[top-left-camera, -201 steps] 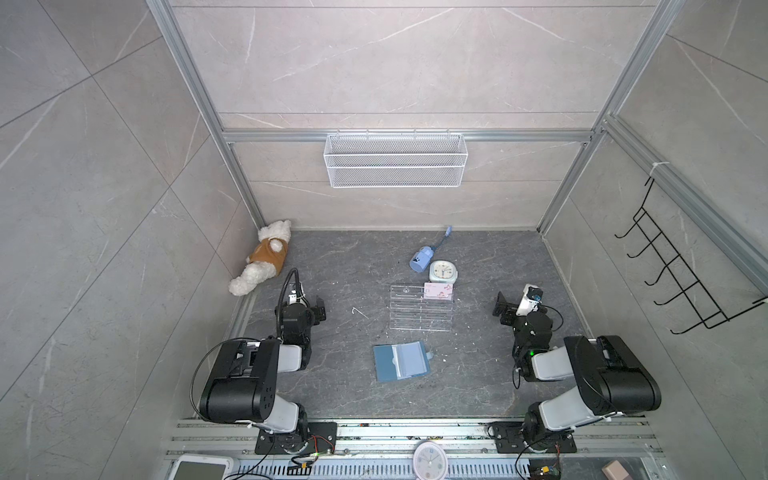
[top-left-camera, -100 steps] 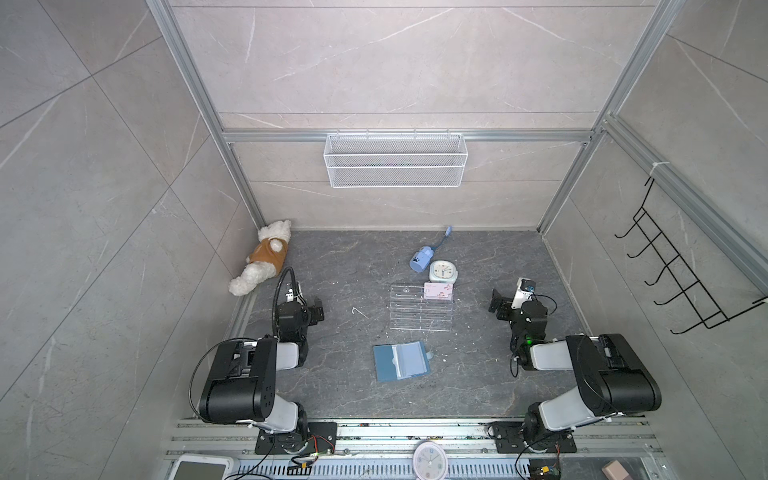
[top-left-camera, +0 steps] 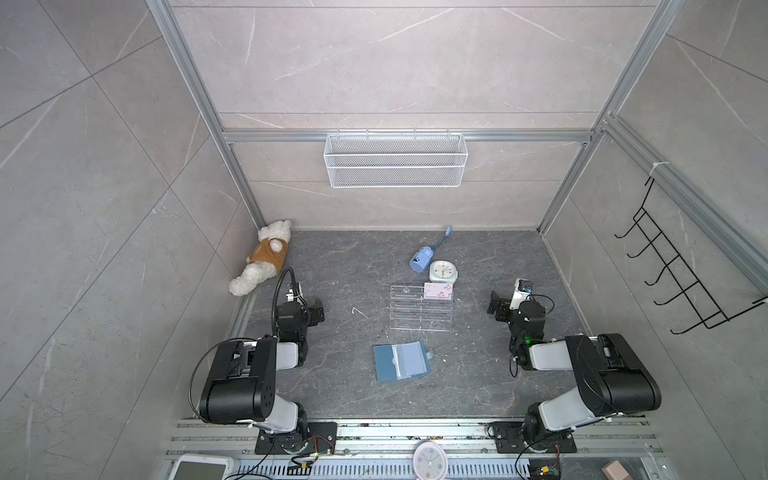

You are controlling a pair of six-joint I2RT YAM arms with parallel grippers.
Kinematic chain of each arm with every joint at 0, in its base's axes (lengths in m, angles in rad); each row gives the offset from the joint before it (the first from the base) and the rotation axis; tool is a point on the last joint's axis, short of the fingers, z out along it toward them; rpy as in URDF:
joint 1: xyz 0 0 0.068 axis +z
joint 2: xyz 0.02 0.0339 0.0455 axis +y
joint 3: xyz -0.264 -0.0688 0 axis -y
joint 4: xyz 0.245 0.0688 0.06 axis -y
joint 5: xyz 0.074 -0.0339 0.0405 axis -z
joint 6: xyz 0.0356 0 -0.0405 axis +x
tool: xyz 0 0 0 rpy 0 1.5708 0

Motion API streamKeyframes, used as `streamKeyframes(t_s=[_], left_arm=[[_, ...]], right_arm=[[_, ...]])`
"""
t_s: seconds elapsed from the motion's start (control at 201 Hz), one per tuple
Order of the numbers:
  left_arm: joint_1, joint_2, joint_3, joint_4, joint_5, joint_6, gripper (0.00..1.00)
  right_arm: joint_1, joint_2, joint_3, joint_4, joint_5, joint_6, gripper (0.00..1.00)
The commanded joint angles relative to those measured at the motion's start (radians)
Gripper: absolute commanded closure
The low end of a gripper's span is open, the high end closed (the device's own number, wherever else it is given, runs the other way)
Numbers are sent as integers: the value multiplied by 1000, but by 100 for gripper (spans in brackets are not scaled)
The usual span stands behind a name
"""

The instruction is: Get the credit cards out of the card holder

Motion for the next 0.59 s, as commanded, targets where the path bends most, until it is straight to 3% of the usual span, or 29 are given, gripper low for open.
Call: streamKeyframes(t_s=[0.0, 0.587], left_arm=[[5, 3, 28, 26, 12, -8, 0], [6, 3, 27, 26, 13, -8, 0]], right_arm=[[5, -13, 16, -12, 17, -13, 0], [5, -12, 24, -27, 17, -13, 0]])
